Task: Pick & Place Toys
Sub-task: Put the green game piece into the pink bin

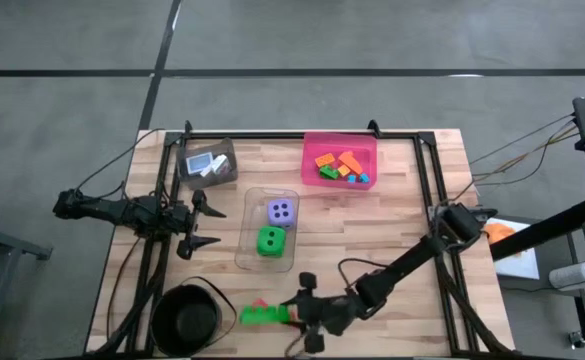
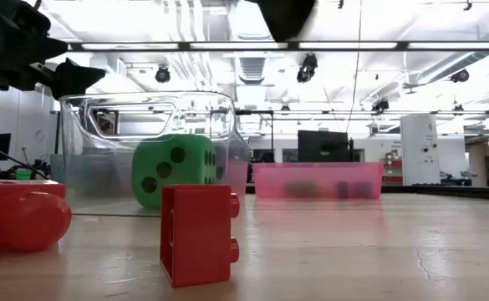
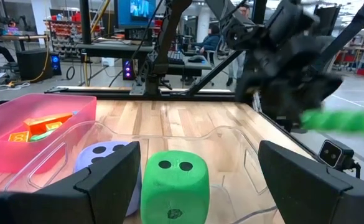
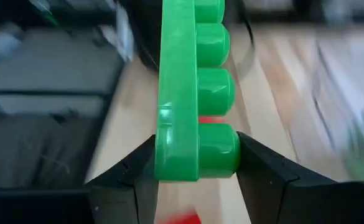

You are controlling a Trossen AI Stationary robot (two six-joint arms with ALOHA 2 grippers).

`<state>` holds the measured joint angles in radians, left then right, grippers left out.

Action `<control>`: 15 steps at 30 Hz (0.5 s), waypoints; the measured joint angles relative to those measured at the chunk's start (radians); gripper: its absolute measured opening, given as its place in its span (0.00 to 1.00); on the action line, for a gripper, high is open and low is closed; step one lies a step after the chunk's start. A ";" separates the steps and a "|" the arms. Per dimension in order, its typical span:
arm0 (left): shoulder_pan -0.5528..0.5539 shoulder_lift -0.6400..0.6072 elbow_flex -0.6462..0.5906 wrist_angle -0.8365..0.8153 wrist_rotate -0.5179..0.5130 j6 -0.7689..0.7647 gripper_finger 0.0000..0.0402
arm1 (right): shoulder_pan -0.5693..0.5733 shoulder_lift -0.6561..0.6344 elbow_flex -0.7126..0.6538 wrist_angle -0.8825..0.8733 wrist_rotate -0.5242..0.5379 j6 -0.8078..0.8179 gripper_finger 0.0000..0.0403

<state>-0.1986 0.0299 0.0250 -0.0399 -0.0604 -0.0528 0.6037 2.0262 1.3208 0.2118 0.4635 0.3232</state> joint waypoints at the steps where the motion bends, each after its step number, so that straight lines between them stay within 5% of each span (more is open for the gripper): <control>1: 0.000 0.000 0.000 0.000 0.000 0.000 0.82 | 0.002 0.000 -0.001 0.062 0.000 -0.053 0.42; 6: 0.000 0.000 0.000 0.000 0.000 0.000 0.82 | 0.004 0.000 -0.045 0.339 -0.038 -0.244 0.42; 15: 0.000 0.000 0.000 0.000 0.000 0.000 0.82 | -0.009 0.002 -0.269 0.711 -0.063 -0.270 0.42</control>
<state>-0.1986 0.0299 0.0250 -0.0402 -0.0601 -0.0528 0.5949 2.0281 1.0517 0.9230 0.4001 0.0531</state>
